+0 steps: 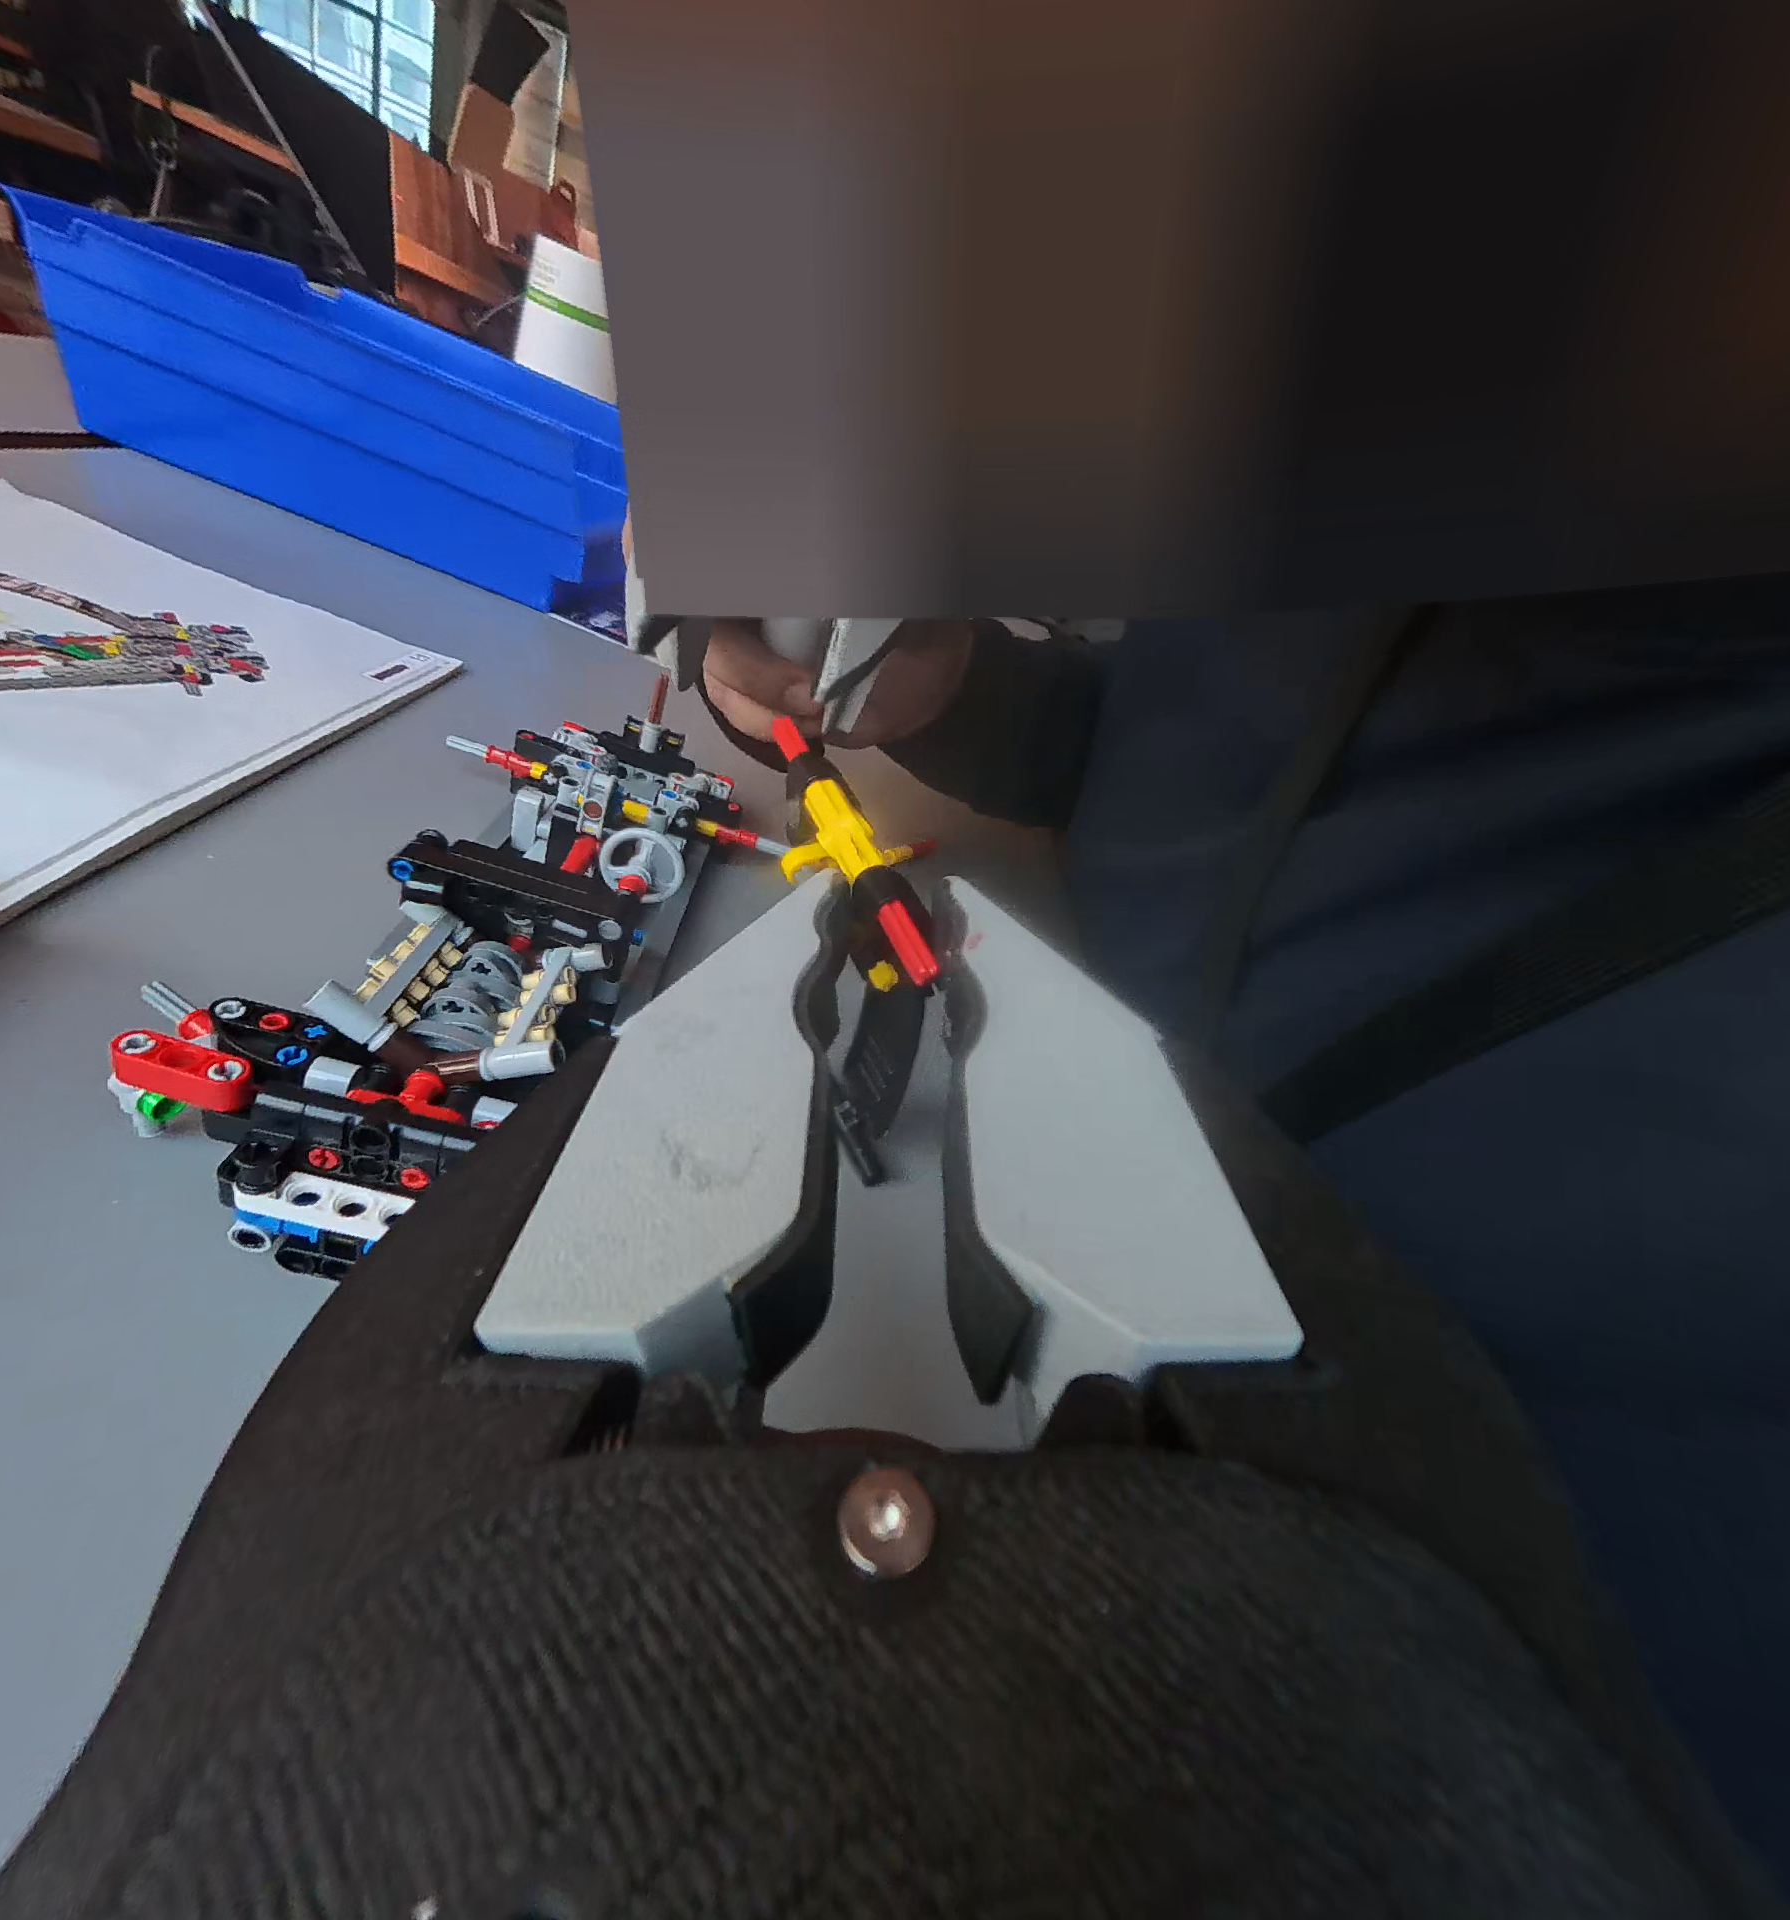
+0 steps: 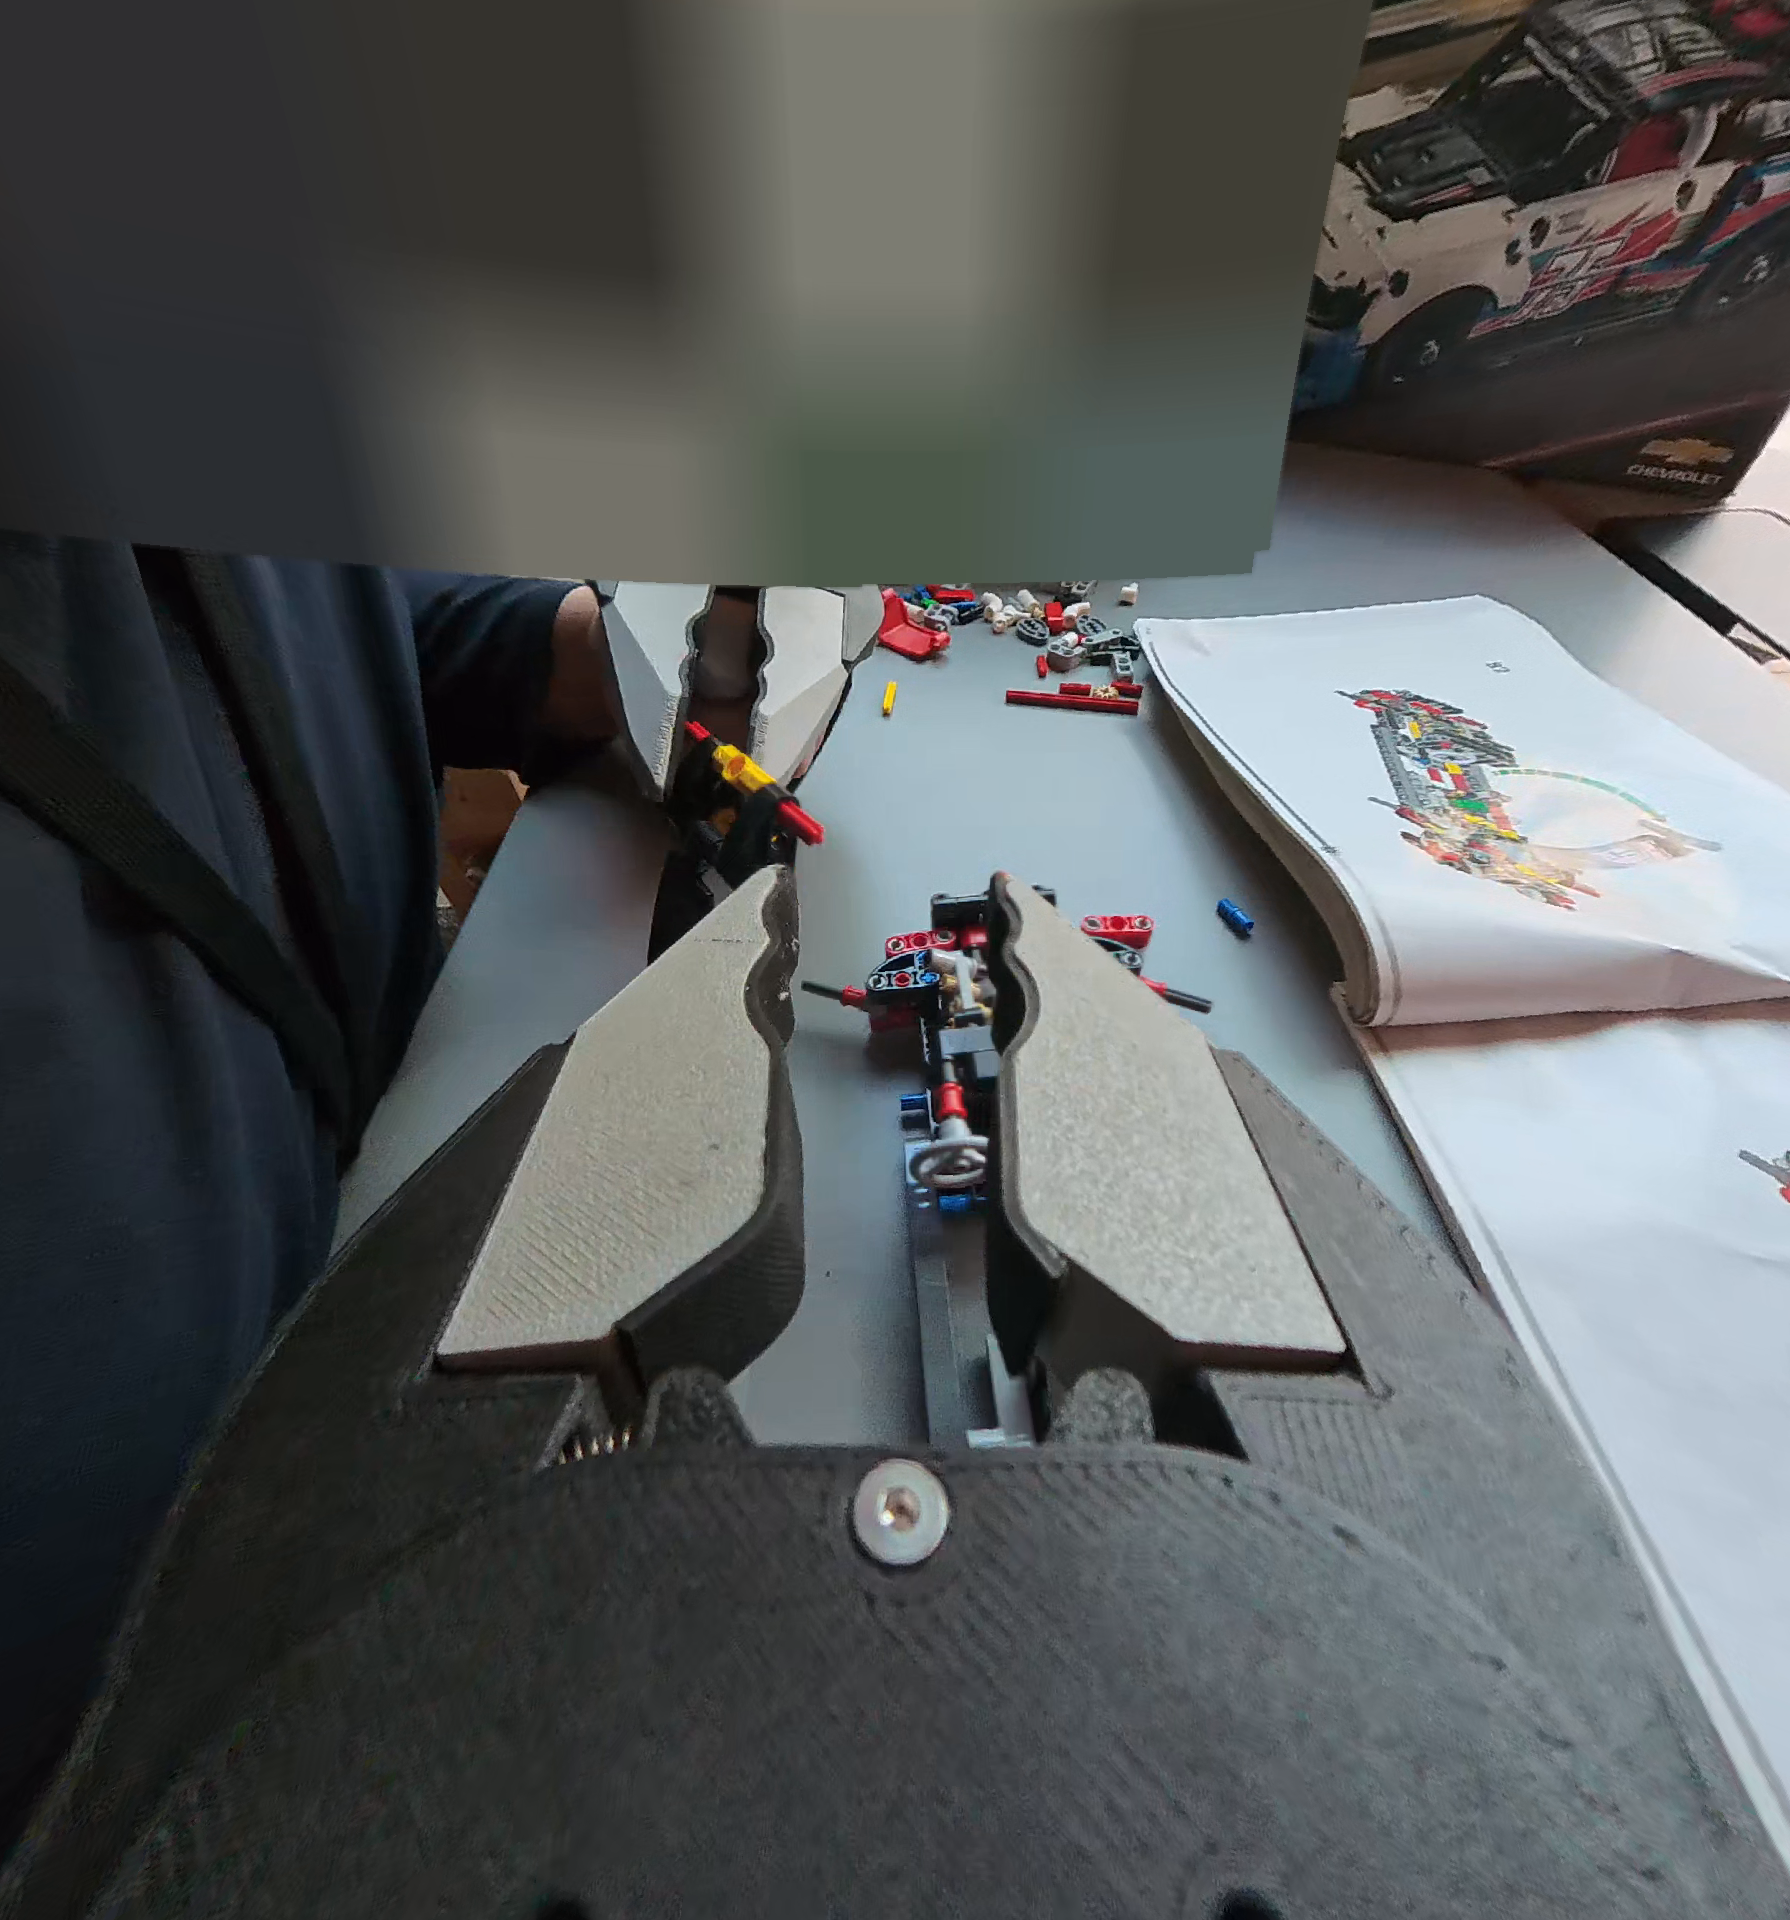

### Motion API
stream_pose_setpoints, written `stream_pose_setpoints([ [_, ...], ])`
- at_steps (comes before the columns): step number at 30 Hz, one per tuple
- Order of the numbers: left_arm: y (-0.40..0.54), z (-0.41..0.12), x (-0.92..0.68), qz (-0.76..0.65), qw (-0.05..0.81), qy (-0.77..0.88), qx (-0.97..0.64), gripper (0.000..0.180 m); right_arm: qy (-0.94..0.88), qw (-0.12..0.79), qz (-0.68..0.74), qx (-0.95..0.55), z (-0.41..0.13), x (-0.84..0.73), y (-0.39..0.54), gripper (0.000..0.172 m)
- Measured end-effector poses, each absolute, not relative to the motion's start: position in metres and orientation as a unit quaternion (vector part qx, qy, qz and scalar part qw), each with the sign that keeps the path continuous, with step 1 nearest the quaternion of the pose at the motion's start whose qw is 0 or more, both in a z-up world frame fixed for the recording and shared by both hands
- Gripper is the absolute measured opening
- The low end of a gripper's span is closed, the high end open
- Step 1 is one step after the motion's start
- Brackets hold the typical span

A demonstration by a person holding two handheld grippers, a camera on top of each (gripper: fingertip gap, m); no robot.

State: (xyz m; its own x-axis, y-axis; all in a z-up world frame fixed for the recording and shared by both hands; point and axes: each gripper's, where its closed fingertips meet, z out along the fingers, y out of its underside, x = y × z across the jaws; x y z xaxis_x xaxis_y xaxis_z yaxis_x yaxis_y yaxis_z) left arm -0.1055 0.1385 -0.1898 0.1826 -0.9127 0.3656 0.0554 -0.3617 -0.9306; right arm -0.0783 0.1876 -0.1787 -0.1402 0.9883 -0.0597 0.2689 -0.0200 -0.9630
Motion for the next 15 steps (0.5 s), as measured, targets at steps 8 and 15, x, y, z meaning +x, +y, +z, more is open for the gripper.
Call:
stream_pose_setpoints([
  [8, 0.133, -0.183, -0.103, -0.568, 0.444, 0.354, -0.596, 0.013, -0.569, 0.405, 0.478, -0.532, -0.179, -0.064, 0.203, 0.032],
  [15, 0.168, -0.169, -0.093, -0.574, 0.43, 0.311, -0.623, 0.013, -0.563, 0.41, 0.48, -0.533, -0.181, -0.037, 0.209, 0.029],
])
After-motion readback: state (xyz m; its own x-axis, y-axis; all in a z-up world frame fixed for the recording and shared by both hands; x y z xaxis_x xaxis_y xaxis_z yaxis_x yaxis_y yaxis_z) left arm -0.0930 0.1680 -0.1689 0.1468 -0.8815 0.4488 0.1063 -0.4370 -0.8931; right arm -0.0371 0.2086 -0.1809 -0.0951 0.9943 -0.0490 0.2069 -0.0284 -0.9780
